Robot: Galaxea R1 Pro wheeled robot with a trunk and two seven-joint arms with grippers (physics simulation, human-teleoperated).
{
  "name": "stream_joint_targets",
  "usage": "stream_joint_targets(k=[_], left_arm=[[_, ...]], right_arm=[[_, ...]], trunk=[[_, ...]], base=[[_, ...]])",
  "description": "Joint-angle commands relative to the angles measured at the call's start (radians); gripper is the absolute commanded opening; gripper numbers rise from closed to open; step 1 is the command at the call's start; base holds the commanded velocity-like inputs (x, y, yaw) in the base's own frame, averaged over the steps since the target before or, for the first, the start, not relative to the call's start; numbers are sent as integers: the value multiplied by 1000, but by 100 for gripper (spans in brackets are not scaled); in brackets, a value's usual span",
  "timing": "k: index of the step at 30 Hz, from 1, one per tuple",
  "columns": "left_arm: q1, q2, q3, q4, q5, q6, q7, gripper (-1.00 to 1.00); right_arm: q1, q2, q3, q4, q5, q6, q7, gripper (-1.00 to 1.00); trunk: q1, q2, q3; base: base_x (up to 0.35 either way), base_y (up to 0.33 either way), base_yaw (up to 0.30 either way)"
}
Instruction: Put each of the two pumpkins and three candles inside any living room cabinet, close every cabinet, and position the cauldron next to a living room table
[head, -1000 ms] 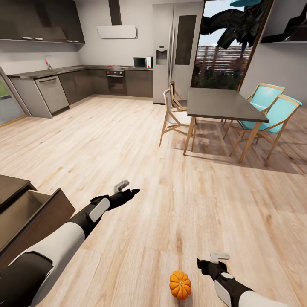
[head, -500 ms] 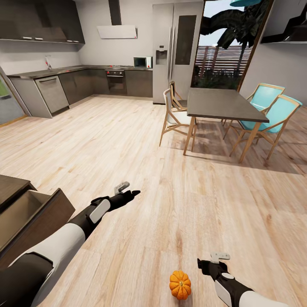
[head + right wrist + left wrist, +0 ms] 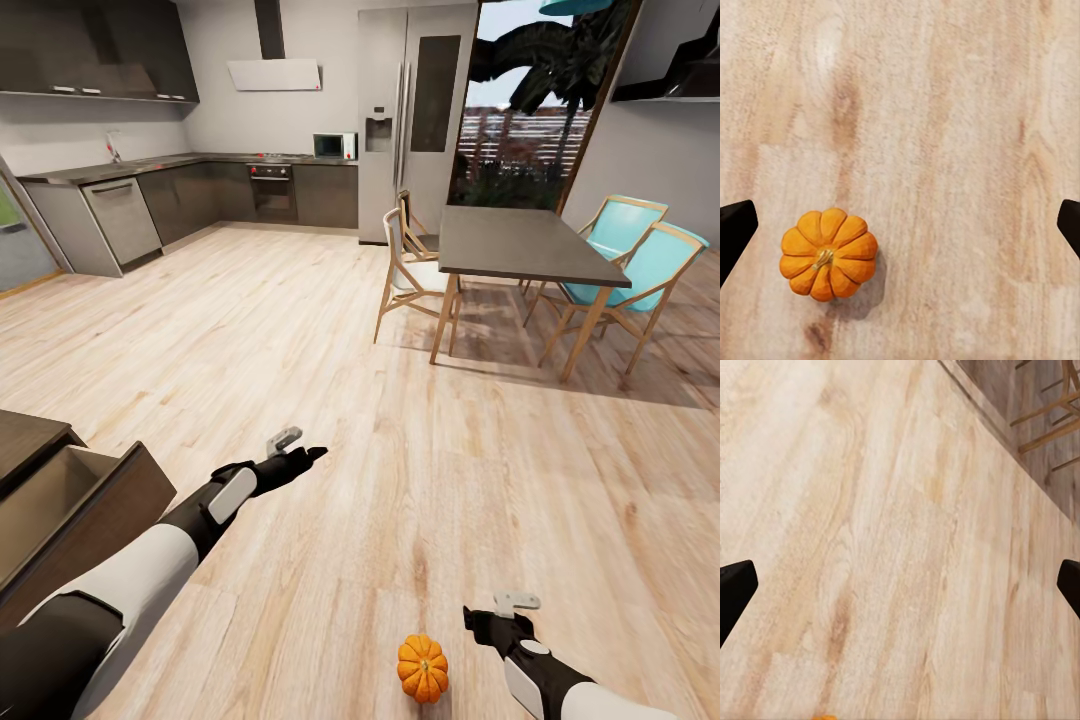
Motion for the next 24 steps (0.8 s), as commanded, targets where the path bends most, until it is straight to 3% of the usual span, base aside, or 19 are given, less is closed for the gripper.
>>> stream_joint_targets(k=[1, 24], left_arm=[[0, 0, 0, 0, 0, 0, 0, 100], [0, 0, 0, 0, 0, 2, 0, 100]], right_arm=[[0, 0, 0, 0, 0, 0, 0, 100], [0, -1, 0, 1, -1, 0, 0, 100]], trunk=[[0, 0, 0], [80, -147, -66]], base=[[0, 0, 0], [0, 0, 0]])
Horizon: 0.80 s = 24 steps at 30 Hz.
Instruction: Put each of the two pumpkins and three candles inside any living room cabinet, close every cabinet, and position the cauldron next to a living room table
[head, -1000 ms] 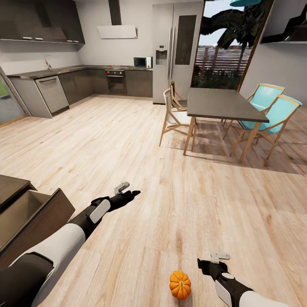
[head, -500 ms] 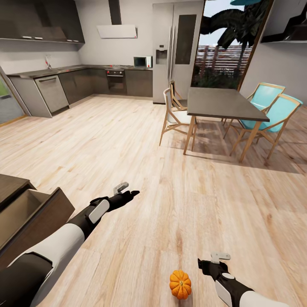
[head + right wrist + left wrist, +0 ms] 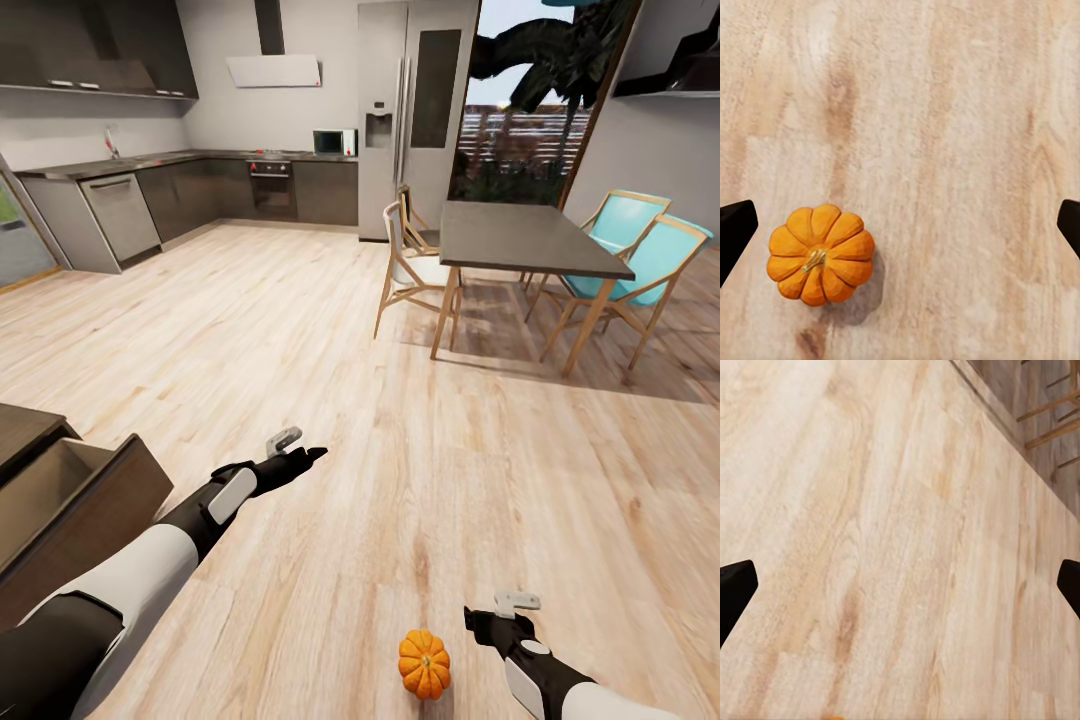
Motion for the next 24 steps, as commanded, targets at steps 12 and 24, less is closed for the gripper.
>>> stream_joint_targets(k=[12, 24], left_arm=[[0, 0, 0, 0, 0, 0, 0, 100], [0, 0, 0, 1, 0, 0, 0, 100]], right_arm=[[0, 0, 0, 0, 0, 0, 0, 100], [0, 0, 0, 0, -1, 0, 0, 100]], trunk=[[46, -84, -38], [92, -168, -75]], base=[[0, 0, 0], [0, 0, 0]])
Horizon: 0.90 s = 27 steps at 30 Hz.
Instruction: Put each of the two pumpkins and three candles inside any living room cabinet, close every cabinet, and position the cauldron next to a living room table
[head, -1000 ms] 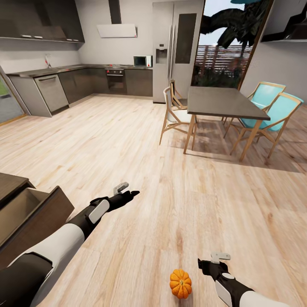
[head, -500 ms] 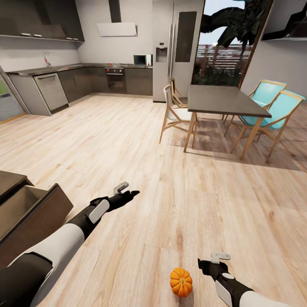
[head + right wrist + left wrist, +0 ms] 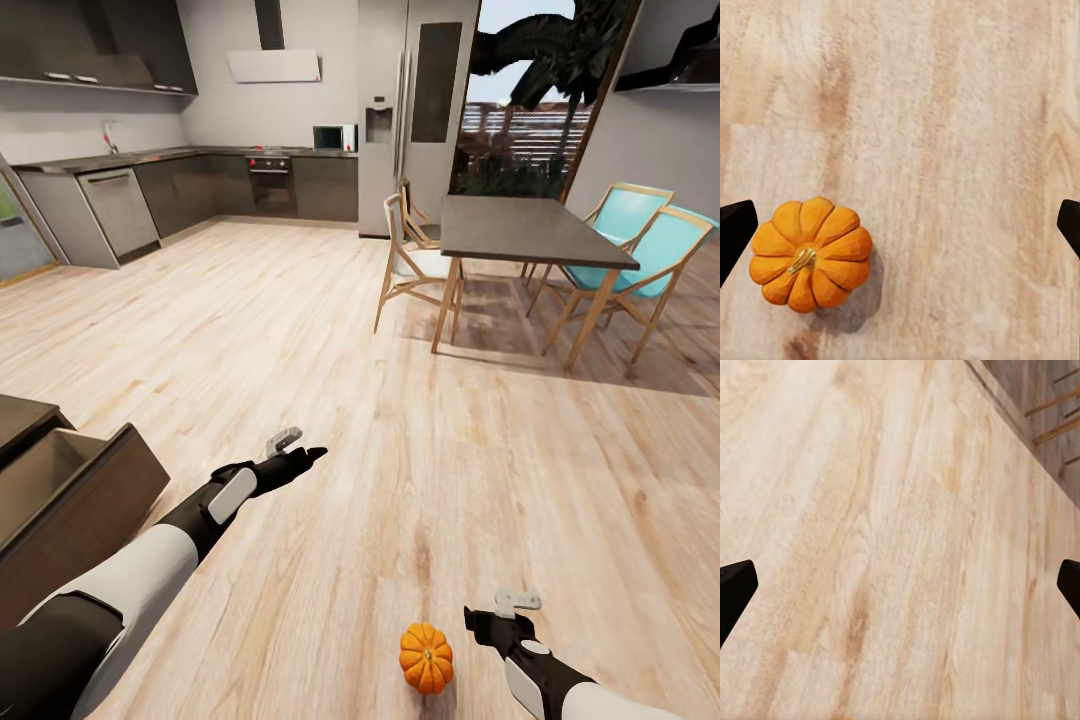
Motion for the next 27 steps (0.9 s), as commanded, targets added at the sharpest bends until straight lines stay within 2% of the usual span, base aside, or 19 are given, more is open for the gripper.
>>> stream_joint_targets(k=[1, 27], left_arm=[[0, 0, 0, 0, 0, 0, 0, 100], [0, -1, 0, 0, 0, 0, 0, 100]], right_arm=[[0, 0, 0, 0, 0, 0, 0, 100], [0, -2, 0, 0, 0, 0, 0, 100]], trunk=[[4, -7, -3], [104, -189, -85]], base=[[0, 0, 0], [0, 0, 0]])
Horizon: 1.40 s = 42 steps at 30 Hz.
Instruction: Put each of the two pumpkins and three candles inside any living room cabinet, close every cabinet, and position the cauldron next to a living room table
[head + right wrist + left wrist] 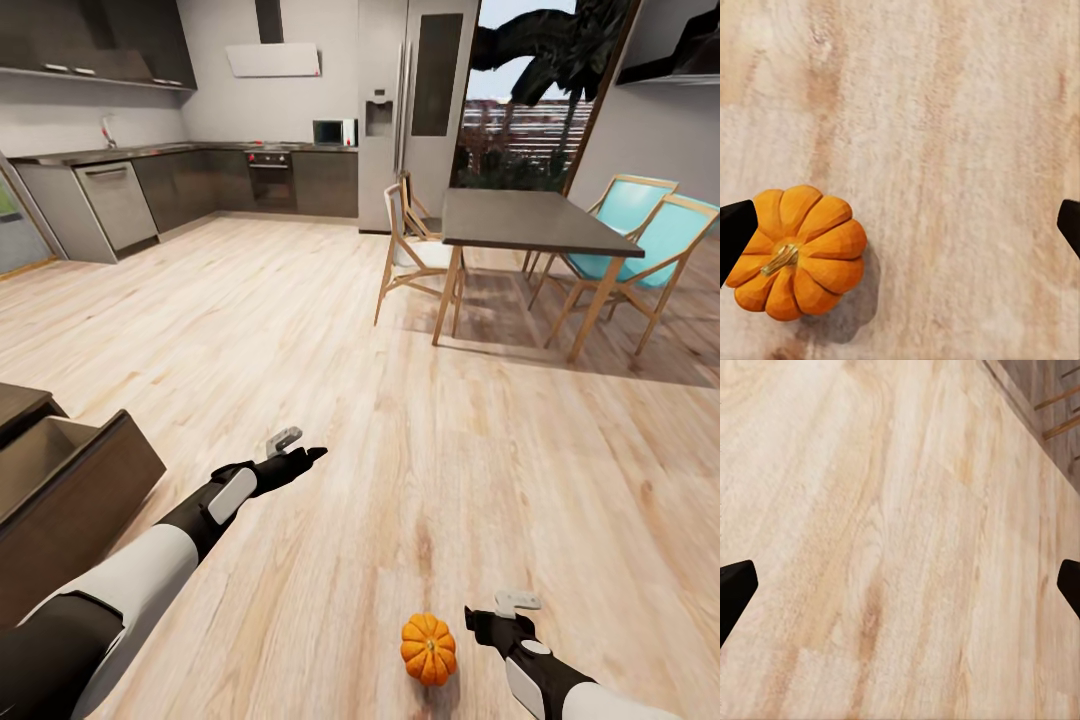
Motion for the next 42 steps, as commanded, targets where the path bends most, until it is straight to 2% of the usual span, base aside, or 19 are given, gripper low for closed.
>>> stream_joint_targets(k=[1, 42], left_arm=[[0, 0, 0, 0, 0, 0, 0, 100], [0, -1, 0, 0, 0, -1, 0, 100]], right_arm=[[0, 0, 0, 0, 0, 0, 0, 100], [0, 0, 0, 0, 0, 0, -1, 100]], trunk=[[4, -7, -3], [161, -294, -132]], base=[[0, 0, 0], [0, 0, 0]])
